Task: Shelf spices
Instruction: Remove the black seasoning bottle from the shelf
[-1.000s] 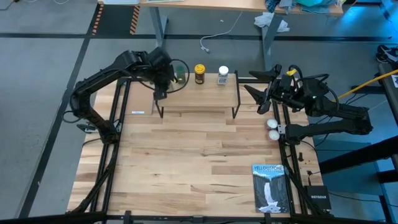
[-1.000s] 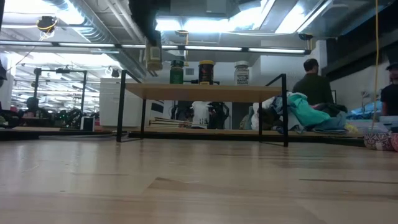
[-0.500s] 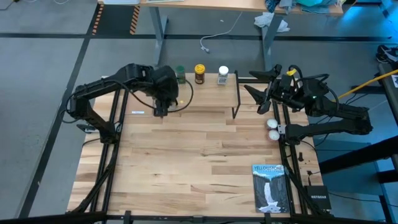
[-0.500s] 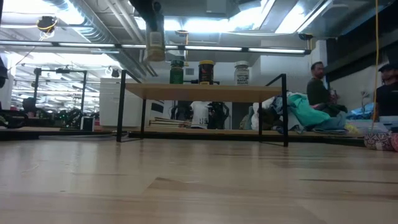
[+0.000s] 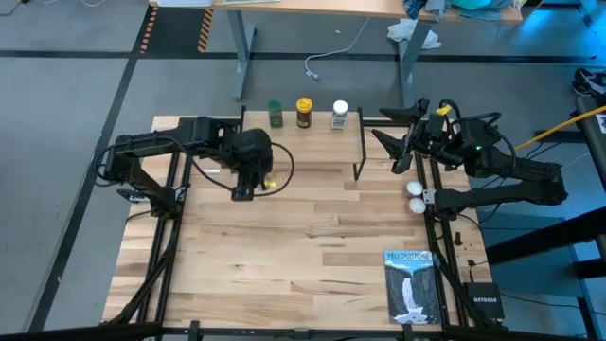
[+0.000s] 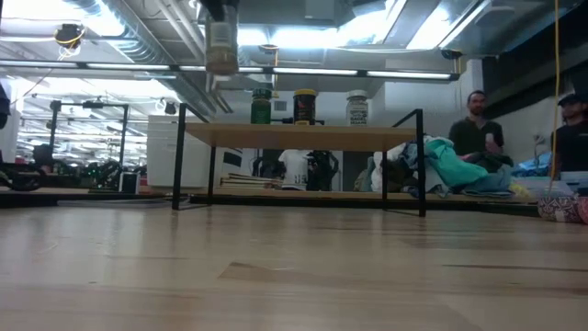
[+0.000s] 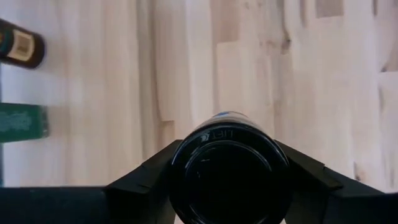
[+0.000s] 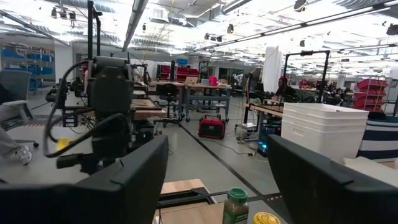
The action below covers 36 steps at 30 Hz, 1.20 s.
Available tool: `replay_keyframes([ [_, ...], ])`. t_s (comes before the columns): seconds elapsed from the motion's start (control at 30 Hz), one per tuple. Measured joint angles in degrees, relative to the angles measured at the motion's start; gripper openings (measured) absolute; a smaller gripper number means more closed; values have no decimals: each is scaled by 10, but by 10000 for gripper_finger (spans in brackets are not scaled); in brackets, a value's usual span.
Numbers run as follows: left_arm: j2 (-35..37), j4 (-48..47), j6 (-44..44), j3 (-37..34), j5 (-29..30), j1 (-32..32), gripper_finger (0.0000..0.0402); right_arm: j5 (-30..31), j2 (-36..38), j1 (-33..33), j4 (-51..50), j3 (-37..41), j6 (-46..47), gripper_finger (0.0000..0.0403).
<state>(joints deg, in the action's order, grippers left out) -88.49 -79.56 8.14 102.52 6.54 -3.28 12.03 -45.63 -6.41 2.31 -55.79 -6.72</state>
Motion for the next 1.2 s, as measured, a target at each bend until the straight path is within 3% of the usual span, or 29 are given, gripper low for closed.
replay_keyframes([
  [0.37, -11, -4, -65, -19, 0, 69, 197, 0, 0, 0, 4, 0, 0, 277],
  [0.7, -12, 79, -149, -178, -1, 117, 197, -6, 0, 0, 4, 0, 4, 277],
  [1.0, -12, 208, -210, -334, 0, 121, 197, -11, 0, 0, -7, 0, 20, 277],
  [1.2, -12, 278, -233, -396, 3, 121, 197, -11, -2, 0, -7, 0, 24, 277],
])
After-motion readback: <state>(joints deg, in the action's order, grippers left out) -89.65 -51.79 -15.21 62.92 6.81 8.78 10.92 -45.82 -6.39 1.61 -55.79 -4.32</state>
